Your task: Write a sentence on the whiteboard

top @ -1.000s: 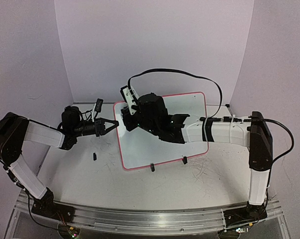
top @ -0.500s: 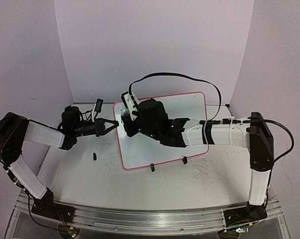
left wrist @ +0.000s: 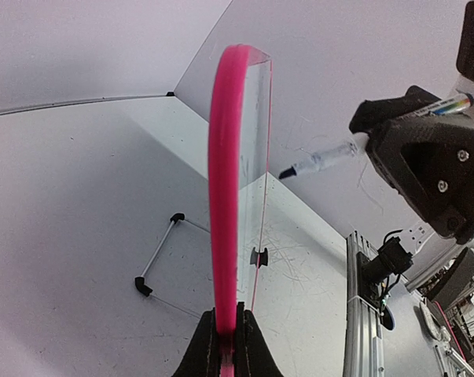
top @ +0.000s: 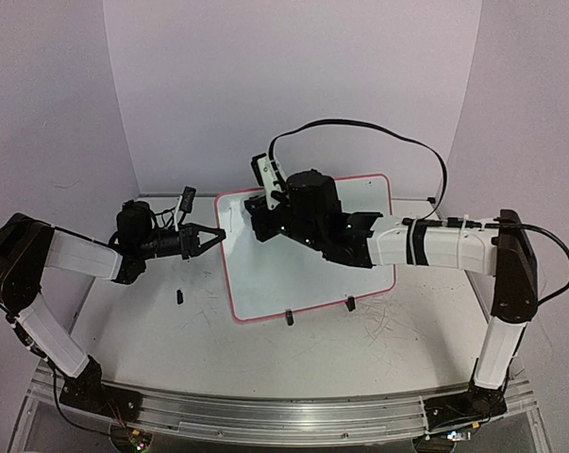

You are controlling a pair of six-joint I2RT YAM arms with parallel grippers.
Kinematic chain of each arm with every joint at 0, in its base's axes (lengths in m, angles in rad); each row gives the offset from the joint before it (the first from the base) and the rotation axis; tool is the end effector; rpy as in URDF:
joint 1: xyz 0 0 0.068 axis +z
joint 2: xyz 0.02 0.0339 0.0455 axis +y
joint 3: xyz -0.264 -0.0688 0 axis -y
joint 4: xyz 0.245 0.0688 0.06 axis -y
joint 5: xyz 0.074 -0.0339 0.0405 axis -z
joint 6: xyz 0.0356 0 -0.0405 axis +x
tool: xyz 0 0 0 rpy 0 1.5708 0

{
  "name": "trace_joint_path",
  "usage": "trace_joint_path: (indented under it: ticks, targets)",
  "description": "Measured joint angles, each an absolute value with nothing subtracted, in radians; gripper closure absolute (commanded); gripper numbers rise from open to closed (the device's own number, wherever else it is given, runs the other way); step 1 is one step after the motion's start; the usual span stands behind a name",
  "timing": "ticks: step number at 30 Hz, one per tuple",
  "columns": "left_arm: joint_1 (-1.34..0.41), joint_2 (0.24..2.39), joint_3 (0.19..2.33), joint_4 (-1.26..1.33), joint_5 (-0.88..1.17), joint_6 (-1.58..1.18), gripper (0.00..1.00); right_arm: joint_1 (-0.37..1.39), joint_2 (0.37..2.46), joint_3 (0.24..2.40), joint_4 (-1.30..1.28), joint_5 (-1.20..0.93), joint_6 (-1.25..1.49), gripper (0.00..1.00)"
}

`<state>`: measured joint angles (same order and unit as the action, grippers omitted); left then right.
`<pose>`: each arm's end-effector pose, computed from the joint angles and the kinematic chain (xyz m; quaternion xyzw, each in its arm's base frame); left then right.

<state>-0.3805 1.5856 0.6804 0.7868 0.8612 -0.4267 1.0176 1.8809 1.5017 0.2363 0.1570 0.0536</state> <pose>0.2861 -0.1435 0.2103 0.2614 0.6857 -0.5240 0.4324 0.2456 0.3871 0.3144 -0.3038 0.6914 0.2822 0.5916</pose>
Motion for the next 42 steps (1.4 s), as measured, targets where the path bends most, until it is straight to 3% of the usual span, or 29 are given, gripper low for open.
trace_joint_path:
  ticks: [42]
  targets:
    - [-0.381, 1.585, 0.680, 0.785, 0.862, -0.419, 1.00, 1.012, 1.943, 1.578, 0.231, 0.178, 0.049, 1.00]
